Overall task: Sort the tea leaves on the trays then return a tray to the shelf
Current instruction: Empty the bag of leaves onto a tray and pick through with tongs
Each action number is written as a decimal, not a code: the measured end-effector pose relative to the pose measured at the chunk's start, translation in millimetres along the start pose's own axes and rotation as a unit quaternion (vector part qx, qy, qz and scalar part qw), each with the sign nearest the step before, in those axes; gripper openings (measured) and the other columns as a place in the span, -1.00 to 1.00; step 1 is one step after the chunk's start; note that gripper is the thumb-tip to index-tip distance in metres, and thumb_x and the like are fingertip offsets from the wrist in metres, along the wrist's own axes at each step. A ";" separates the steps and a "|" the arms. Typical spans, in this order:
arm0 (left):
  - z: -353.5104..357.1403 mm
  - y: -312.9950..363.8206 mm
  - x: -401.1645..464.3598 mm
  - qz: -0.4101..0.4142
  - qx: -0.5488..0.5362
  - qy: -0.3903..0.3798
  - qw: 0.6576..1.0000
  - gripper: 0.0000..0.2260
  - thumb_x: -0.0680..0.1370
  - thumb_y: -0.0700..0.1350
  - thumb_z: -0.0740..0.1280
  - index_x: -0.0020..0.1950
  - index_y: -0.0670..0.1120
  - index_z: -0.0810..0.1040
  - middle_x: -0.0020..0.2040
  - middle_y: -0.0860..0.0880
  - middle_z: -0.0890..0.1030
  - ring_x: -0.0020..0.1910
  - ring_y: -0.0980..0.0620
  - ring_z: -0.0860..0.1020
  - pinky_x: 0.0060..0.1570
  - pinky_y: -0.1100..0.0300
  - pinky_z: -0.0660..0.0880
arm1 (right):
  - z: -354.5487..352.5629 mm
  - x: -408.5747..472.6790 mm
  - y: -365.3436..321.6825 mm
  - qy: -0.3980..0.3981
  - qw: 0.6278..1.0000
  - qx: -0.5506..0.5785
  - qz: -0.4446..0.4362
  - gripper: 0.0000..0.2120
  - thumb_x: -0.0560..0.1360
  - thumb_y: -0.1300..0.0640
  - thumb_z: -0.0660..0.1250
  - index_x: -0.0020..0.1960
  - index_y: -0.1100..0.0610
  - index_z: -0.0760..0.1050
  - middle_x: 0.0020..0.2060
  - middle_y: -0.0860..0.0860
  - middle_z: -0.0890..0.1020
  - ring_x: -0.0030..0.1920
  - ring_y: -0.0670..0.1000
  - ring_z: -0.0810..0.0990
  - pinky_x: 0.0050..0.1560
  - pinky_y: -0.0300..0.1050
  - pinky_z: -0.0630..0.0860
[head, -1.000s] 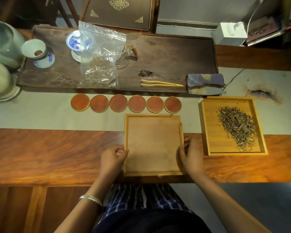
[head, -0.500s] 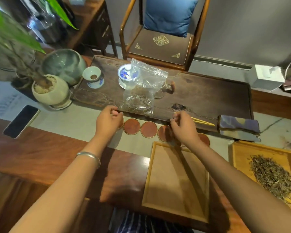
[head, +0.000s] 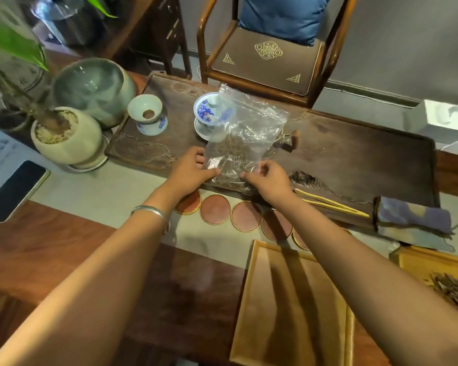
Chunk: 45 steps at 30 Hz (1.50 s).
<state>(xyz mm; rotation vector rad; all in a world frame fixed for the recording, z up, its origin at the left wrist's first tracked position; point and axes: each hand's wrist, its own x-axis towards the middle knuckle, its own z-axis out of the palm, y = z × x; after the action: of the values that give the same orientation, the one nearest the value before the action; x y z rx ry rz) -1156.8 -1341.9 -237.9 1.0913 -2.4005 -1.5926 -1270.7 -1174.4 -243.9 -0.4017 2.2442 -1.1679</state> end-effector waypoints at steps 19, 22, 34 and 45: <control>15.3 12.1 -179.7 0.000 -0.134 -0.140 0.981 -0.35 0.32 -0.23 0.58 0.25 0.18 0.37 0.19 0.24 0.56 0.14 0.37 0.52 0.03 0.53 0.42 | -60.2 -202.7 -6.5 -0.119 0.989 0.073 -0.049 -0.84 0.42 0.31 0.41 -0.03 0.26 0.49 -0.16 0.26 0.58 -0.21 0.05 0.53 -0.20 -0.22 0.43; 21.2 9.0 -201.9 0.014 -0.129 -0.160 0.979 -0.37 0.30 -0.23 0.59 0.26 0.11 0.41 0.13 0.20 0.62 0.15 0.28 0.55 0.03 0.49 0.43 | -70.7 -228.3 8.3 -0.137 0.988 0.052 -0.037 -0.79 0.41 0.14 0.46 0.01 0.14 0.52 -0.17 0.05 0.62 -0.17 -0.04 0.59 -0.16 -0.26 0.52; 27.3 7.3 -237.6 0.014 -0.115 -0.213 0.970 -0.34 0.30 -0.24 0.59 0.32 0.05 0.42 0.15 0.15 0.62 0.14 0.26 0.56 0.05 0.49 0.43 | -161.1 -164.9 -46.3 -0.031 0.984 -0.080 -0.159 -0.71 0.51 0.00 0.31 0.20 0.06 0.51 0.00 -0.18 0.55 -0.02 -0.37 0.50 -0.10 -0.54 0.39; 27.4 -13.1 -251.2 0.014 -0.074 -0.232 0.970 -0.31 0.32 -0.17 0.58 0.26 0.27 0.33 0.13 0.50 0.50 0.16 0.50 0.43 0.06 0.62 0.32 | -123.1 -155.2 -50.6 -0.203 0.937 -0.208 -0.196 -0.85 0.53 0.12 0.31 -0.15 0.10 0.62 -0.21 0.07 0.67 -0.18 0.06 0.61 -0.13 -0.07 0.51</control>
<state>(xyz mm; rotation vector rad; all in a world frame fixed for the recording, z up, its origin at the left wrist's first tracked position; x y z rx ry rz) -973.5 -1176.8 -181.5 0.7161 -2.4792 -2.1783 -1223.0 -1045.7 -92.4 -1.1903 2.0743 -0.6844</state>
